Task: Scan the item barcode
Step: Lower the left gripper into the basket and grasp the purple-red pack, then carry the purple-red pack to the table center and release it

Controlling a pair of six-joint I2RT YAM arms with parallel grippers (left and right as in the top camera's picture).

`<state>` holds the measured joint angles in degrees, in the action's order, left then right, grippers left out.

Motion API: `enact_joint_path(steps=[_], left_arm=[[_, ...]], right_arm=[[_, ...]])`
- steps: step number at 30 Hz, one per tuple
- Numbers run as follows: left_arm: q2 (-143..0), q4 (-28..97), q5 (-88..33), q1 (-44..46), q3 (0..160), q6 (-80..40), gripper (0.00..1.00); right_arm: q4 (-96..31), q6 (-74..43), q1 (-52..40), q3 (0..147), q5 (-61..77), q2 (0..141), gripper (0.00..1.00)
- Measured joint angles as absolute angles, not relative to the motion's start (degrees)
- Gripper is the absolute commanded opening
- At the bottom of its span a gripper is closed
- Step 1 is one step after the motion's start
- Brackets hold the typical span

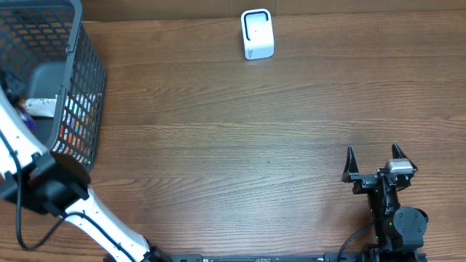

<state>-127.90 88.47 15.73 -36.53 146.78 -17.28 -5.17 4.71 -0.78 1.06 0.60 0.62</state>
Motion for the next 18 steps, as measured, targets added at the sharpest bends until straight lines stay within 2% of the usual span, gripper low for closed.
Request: enact_joint_path(steps=[6, 10, 13, 18], left_arm=[[-110.54, 84.01, 4.43, -36.51, 148.77, -18.13, 0.04], [-102.91, 82.63, -9.87, -35.73, 149.01, -18.52, 0.04], [-100.92, 83.11, -19.84, -28.01, 149.01, -18.31, 0.04], [-101.6, 86.13, -23.57, -7.53, 148.99, -17.82, 0.04]], right_arm=[[-5.17, 4.73, -0.78, 1.06, 0.6, 0.62, 1.0], [-5.15, 4.75, -0.78, 1.06, 0.6, 0.62, 1.0], [-5.21, 4.73, -0.78, 1.06, 0.6, 0.62, 1.0], [-5.17, 4.71, -0.78, 1.06, 0.58, 0.62, 1.0]])
